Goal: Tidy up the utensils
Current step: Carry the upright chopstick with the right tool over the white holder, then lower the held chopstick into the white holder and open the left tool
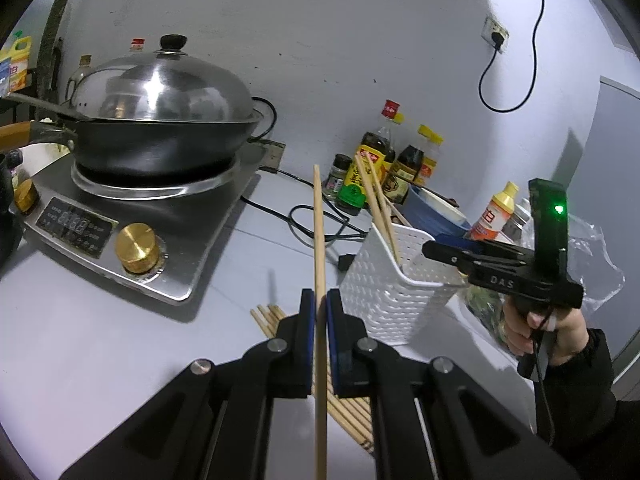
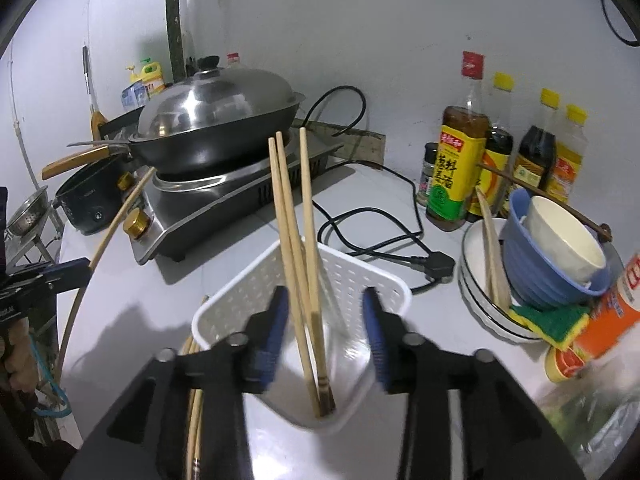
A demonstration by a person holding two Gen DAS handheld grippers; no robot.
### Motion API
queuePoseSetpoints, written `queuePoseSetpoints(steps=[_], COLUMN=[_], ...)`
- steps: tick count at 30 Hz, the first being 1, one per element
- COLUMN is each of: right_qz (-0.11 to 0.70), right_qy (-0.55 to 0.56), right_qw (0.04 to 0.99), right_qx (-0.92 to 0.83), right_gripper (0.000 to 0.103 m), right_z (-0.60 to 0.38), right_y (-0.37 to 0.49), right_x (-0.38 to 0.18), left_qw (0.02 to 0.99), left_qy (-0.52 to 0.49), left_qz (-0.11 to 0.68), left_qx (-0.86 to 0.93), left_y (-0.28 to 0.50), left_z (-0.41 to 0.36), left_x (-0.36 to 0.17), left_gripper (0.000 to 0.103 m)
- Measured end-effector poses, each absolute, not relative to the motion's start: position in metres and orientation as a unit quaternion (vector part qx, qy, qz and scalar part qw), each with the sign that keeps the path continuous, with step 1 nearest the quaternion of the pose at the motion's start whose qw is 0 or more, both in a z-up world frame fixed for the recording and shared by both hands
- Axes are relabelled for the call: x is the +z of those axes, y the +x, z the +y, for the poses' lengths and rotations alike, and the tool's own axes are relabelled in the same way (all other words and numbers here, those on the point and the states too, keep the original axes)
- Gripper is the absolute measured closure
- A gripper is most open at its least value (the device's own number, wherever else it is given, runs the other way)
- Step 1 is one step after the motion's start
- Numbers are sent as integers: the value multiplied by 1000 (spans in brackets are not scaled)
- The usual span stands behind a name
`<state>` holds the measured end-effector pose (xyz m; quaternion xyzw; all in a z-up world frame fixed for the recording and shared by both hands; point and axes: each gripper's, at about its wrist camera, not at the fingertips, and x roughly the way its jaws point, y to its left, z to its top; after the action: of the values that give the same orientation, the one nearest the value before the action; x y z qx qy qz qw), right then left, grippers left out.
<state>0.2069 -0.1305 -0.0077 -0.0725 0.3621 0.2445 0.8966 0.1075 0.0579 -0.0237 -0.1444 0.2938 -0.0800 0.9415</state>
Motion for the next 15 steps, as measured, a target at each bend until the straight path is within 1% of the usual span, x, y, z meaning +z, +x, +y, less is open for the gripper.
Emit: queuePoseSetpoints(steps=[2,7,15], right_qz=[358,348,337], right_qy=[-75,-63,-20], right_qw=[900,908,918], right_qx=[239,226,209], right_gripper=[60,48,46], right_z=[-136,-158,-192], right_y=[200,183,166], right_x=[-5,2,5], left_qw=[942,943,945], left_qy=[-140,-129,-125], left_qz=[293,293,285], left_qx=[-82,-87,-102], left_y=[107,110,131], left_z=[52,36,11], left_x=[-21,-14,3], left_gripper=[98,98,98])
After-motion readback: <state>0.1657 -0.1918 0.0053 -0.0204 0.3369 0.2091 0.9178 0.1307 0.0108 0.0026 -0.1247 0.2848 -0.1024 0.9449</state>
